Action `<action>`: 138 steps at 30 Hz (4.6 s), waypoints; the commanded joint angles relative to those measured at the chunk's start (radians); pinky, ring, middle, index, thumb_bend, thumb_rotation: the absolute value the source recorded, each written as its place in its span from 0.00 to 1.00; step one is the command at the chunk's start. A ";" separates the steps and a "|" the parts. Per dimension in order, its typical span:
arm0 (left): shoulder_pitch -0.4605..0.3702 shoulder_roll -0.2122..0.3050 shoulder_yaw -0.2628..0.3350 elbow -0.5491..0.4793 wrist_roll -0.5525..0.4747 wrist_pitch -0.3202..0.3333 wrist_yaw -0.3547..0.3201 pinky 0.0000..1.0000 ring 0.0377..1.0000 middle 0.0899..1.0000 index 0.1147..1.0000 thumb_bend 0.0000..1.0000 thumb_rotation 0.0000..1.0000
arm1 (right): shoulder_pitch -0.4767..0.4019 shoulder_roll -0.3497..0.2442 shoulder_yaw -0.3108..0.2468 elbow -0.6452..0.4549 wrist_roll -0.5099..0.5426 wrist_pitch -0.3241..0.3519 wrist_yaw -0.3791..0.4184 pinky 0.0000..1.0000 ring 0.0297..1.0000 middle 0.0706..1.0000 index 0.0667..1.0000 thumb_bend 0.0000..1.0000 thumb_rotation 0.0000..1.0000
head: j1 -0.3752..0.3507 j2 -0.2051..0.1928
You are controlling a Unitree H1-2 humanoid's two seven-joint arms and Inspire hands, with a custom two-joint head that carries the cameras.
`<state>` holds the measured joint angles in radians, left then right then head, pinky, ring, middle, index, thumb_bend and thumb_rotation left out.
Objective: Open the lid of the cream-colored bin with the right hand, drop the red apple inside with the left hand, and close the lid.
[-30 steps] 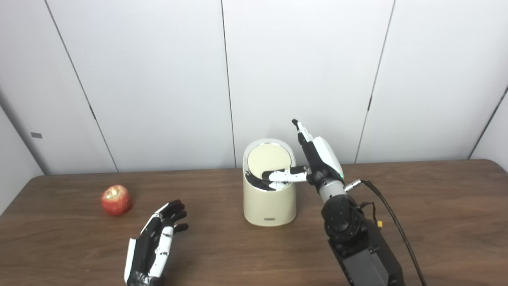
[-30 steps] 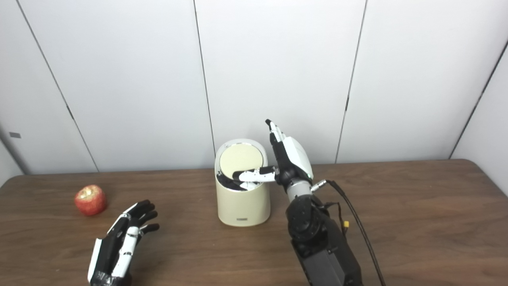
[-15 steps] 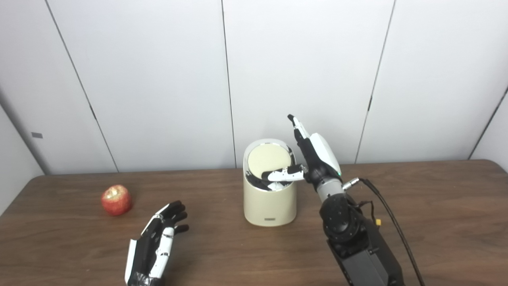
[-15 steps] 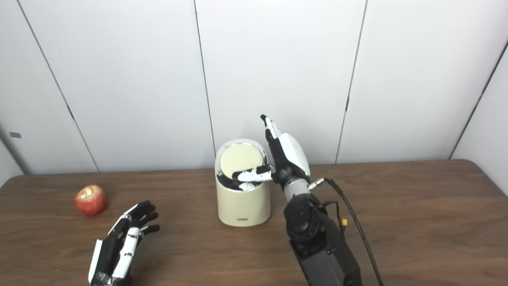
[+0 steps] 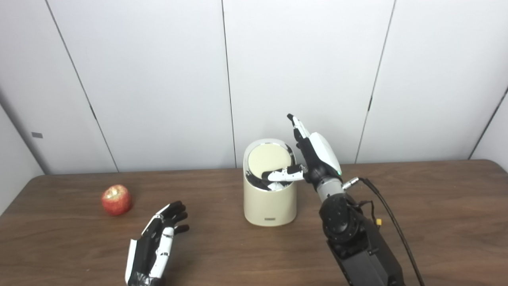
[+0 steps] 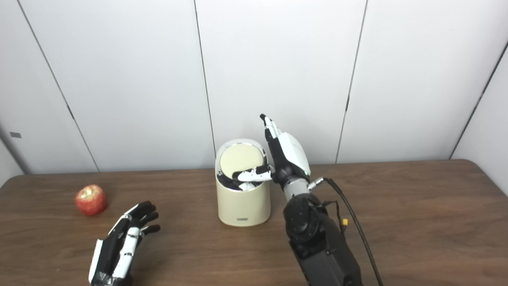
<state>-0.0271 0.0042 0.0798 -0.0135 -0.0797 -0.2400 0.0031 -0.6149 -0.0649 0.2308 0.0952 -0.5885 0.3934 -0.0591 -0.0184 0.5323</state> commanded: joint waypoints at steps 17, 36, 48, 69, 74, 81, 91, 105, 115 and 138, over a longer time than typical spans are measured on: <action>0.002 -0.009 -0.005 -0.024 0.009 -0.012 0.008 0.70 0.77 0.77 0.76 0.20 0.59 | -0.019 -0.044 -0.011 0.003 -0.033 0.016 -0.004 0.71 0.94 1.00 0.98 0.51 0.00 | -0.001 0.004; 0.005 -0.011 -0.006 -0.032 0.009 -0.006 0.005 0.70 0.78 0.78 0.77 0.21 0.60 | -0.005 -0.035 -0.018 -0.020 -0.020 0.030 0.017 0.83 0.93 0.99 0.97 0.63 0.19 | -0.001 0.006; 0.005 -0.007 -0.005 -0.026 0.009 -0.014 0.002 0.71 0.78 0.77 0.76 0.19 0.60 | 0.010 -0.042 -0.031 -0.039 0.062 -0.011 0.050 0.87 0.97 1.00 0.99 0.83 0.87 | -0.002 0.005; 0.005 -0.016 -0.006 -0.032 0.021 -0.008 0.009 0.69 0.77 0.77 0.76 0.21 0.60 | 0.123 -0.047 -0.075 -0.077 0.173 -0.263 -0.026 0.86 0.96 1.00 0.99 0.87 0.95 | 0.006 0.001; 0.003 -0.016 -0.005 -0.029 0.023 -0.009 0.009 0.69 0.77 0.77 0.75 0.20 0.59 | 0.228 -0.028 -0.100 -0.094 0.148 -0.480 -0.158 0.78 0.87 0.88 0.87 0.29 0.85 | 0.004 -0.007; 0.002 -0.013 -0.002 -0.023 0.021 -0.013 0.009 0.68 0.77 0.77 0.75 0.20 0.56 | 0.378 -0.015 -0.128 -0.135 0.126 -0.641 -0.259 0.74 0.83 0.82 0.75 0.17 0.57 | 0.003 -0.007; 0.010 -0.011 0.002 -0.036 0.014 -0.008 0.008 0.68 0.76 0.76 0.75 0.21 0.56 | 0.487 -0.065 -0.213 -0.090 0.134 -0.790 -0.296 0.73 0.80 0.79 0.78 0.24 0.63 | 0.013 0.001; 0.012 0.002 0.008 -0.026 0.017 -0.030 0.003 0.68 0.77 0.77 0.75 0.21 0.61 | 0.555 -0.050 -0.247 -0.040 0.151 -0.839 -0.313 0.71 0.79 0.78 0.77 0.23 0.62 | 0.024 -0.003; 0.012 -0.024 -0.008 -0.126 0.286 -0.075 0.115 0.61 0.69 0.71 0.72 0.70 0.43 | 0.564 -0.077 -0.267 -0.015 0.222 -0.838 -0.274 0.73 0.80 0.80 0.78 0.22 0.56 | 0.173 -0.031; -0.106 -0.035 0.147 -0.265 0.890 0.378 0.377 0.71 0.86 0.94 0.96 0.98 0.43 | 0.551 -0.183 -0.320 0.012 0.387 -0.848 -0.160 0.61 0.74 0.76 0.72 0.37 0.79 | 0.532 -0.070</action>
<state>-0.0930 -0.0271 0.2340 -0.2702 0.8140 0.1165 0.3781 -0.0933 -0.2310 -0.0762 0.0765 -0.2157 -0.4085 -0.2279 0.4969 0.4663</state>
